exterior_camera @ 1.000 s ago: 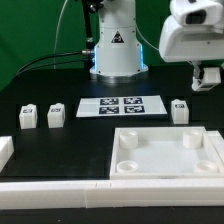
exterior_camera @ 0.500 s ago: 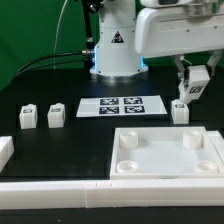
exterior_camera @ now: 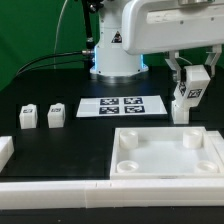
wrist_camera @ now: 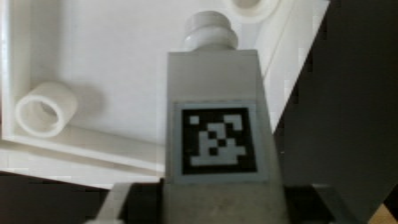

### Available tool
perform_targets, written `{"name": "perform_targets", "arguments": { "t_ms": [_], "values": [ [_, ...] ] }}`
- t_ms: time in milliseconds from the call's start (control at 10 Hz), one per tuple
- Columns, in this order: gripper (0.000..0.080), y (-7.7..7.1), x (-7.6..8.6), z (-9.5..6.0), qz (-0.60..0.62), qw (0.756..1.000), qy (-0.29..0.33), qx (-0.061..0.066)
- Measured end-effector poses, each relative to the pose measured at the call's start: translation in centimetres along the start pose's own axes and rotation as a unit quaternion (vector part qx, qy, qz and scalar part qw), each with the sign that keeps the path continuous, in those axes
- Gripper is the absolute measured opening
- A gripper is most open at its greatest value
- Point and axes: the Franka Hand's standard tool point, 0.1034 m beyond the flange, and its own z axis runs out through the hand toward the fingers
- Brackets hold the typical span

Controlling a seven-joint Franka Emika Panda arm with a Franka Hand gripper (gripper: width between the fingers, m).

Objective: Assemble one leg

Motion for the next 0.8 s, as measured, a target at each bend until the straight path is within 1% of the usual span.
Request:
{"name": "perform_targets", "arguments": {
  "t_ms": [100,200,300,400,500,800],
  "values": [
    [0.0294,0.0,0.2,-0.1,0.0,1.0,0.003,0.0],
    [0.0294,0.1,1.0,-0.3,-0.001,0.999,0.046,-0.003],
    [0.0294,0.2,0.8,-0.1,0.0,0.996,0.084,-0.006],
    [0.0294,0.2,0.5,0.1,0.002,0.994,0.105,-0.007],
    [0.0294,-0.2,0.6,0.5,-0.001,0.996,0.094,-0.004],
    [0.0294,0.2,4.2,0.7,-0.012,0.996,0.089,-0.002]
  ]
}}
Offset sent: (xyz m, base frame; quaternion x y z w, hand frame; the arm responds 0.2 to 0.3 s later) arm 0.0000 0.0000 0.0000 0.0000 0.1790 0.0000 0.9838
